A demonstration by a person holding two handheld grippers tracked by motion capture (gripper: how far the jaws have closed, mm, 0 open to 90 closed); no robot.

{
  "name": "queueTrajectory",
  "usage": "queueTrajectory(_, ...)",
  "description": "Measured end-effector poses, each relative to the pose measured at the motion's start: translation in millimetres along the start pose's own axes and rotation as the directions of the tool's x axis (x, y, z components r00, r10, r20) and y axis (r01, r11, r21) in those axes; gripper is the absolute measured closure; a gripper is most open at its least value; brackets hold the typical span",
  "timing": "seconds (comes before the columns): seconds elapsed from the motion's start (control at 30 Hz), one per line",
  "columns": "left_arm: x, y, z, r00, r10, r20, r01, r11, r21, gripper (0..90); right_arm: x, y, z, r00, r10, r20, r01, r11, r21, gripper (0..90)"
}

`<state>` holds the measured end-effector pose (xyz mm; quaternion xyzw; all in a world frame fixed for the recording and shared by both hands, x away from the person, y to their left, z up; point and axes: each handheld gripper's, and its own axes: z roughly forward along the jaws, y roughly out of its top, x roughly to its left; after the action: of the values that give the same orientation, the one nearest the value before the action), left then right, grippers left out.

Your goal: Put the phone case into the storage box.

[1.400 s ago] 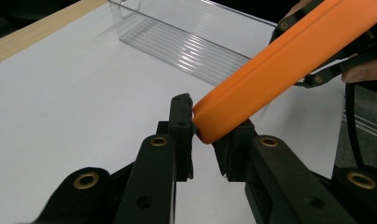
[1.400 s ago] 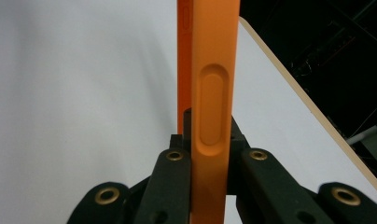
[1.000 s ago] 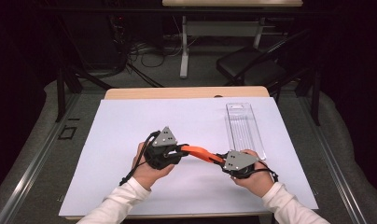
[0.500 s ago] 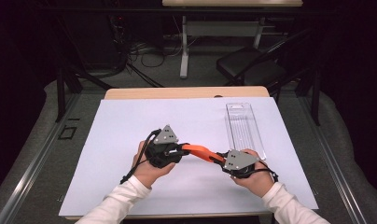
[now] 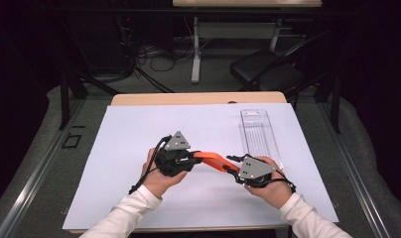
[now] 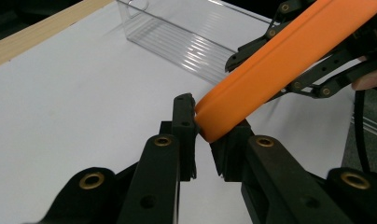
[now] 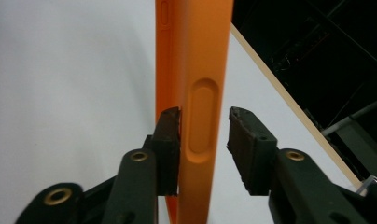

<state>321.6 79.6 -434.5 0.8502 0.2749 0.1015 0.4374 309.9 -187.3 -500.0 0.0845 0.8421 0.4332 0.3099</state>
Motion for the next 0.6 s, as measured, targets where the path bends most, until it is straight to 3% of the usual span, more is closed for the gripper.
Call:
queueTrajectory(0.17, 1.5, 2.1, -1.3, 0.9999, -0.007, -0.012, 0.008, 0.9999, 0.013, 80.1, -1.3, 1.8, -1.7, 0.9999, 0.003, 0.015, -0.003, 1.0, -0.003, 55.0)
queueTrajectory(0.6, 6.7, 7.4, -2.9, 0.9972, -0.039, -0.064, 0.042, 0.9981, 0.047, 80.0, -4.2, 6.1, -4.2, 0.9987, -0.018, 0.048, 0.018, 1.0, 0.0, 49.1)
